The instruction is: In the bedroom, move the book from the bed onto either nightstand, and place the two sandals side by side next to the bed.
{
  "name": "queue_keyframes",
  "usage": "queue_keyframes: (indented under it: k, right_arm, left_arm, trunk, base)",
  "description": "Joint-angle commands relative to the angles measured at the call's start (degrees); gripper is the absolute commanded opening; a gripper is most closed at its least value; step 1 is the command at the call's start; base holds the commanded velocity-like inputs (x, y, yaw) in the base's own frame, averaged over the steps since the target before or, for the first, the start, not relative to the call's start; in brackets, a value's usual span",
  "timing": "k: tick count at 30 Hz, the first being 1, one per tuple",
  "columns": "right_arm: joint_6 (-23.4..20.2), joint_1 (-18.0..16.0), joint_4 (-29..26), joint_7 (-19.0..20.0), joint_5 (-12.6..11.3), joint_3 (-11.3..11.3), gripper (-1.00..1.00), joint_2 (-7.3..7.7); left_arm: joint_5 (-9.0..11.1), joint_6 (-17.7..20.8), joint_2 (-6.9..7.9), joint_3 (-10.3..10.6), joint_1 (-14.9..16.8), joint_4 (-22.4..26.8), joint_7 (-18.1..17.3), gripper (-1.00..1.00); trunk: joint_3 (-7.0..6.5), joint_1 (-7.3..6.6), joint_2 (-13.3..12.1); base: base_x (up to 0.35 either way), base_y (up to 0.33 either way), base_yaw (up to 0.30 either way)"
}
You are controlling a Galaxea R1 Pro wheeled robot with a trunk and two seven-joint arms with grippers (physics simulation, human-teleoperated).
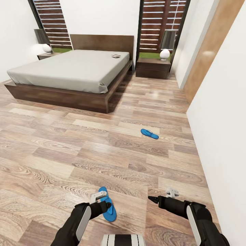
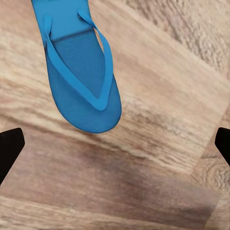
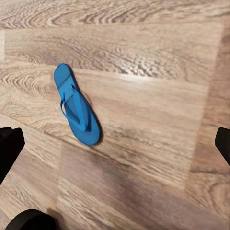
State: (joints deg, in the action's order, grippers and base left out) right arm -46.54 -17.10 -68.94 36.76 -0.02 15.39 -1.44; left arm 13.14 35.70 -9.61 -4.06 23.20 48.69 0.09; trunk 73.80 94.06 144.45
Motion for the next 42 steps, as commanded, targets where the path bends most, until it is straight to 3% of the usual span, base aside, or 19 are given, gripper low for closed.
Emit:
queue_keyframes:
  k: [1,24,42]
  right_arm:
    - [-0.39,-0.04,-0.02,0.25,0.02,0.20,1.00,-0.06]
    - [-0.39,-0.04,0.01,0.24,0.02,0.25,1.00,-0.06]
    - [-0.39,-0.04,-0.04,0.34,0.01,0.25,1.00,-0.06]
  left_arm:
    - [0.31,0.27,-0.06,-0.23,0.01,0.08,0.01,1.00]
    - [0.39,-0.28,-0.06,-0.15,0.00,0.00,0.00,1.00]
    - [0.39,-0.28,-0.06,-0.25,0.00,0.00,0.00,1.00]
  trunk:
    - [0.04,-0.01,0.02]
    - [0.04,-0.01,0.02]
    - [0.04,-0.01,0.02]
  base:
    - [0.000,-0.082,0.000]
    - [-0.017,-0.099,0.000]
    - [-0.003,-0.006,0.000]
